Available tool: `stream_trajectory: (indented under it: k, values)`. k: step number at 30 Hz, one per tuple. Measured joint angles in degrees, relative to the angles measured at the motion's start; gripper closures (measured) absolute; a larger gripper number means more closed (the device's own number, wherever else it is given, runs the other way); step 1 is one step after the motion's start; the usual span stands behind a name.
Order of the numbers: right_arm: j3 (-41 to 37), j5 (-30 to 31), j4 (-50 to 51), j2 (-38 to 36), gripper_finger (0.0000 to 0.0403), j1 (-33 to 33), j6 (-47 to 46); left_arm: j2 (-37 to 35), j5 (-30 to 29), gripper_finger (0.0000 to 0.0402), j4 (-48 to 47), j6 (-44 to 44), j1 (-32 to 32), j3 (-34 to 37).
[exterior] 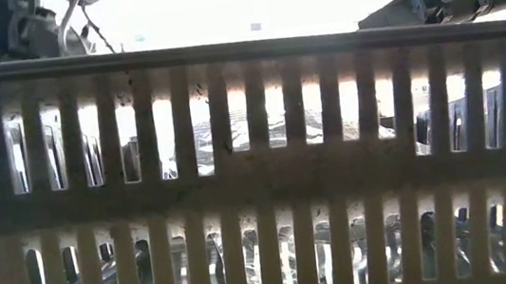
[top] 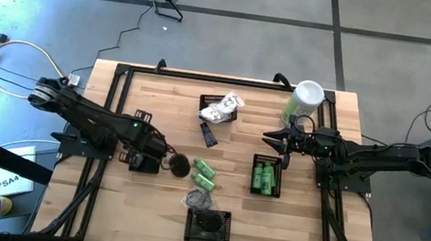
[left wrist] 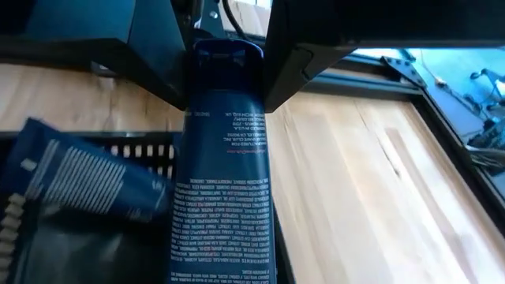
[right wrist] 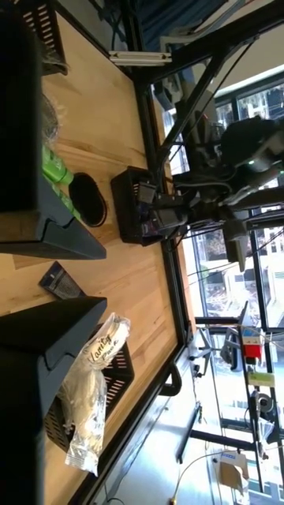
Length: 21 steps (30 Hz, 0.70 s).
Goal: Pick & Place Travel size toiletries
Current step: Put the blue bottle into the middle left black bin
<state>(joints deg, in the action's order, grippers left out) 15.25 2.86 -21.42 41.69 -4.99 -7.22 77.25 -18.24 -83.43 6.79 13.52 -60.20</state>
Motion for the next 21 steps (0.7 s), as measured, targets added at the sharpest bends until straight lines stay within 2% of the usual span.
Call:
stream_trajectory:
  k: [10,21]
  values:
    - [0.01,0.01,0.02,0.00,0.0324,0.00,0.00,0.02,5.78,0.0263,6.28,-0.02,0.00,4.75]
    - [0.01,0.01,0.05,0.00,0.0324,0.00,0.00,0.02,5.84,0.0263,6.94,1.20,0.00,4.76]
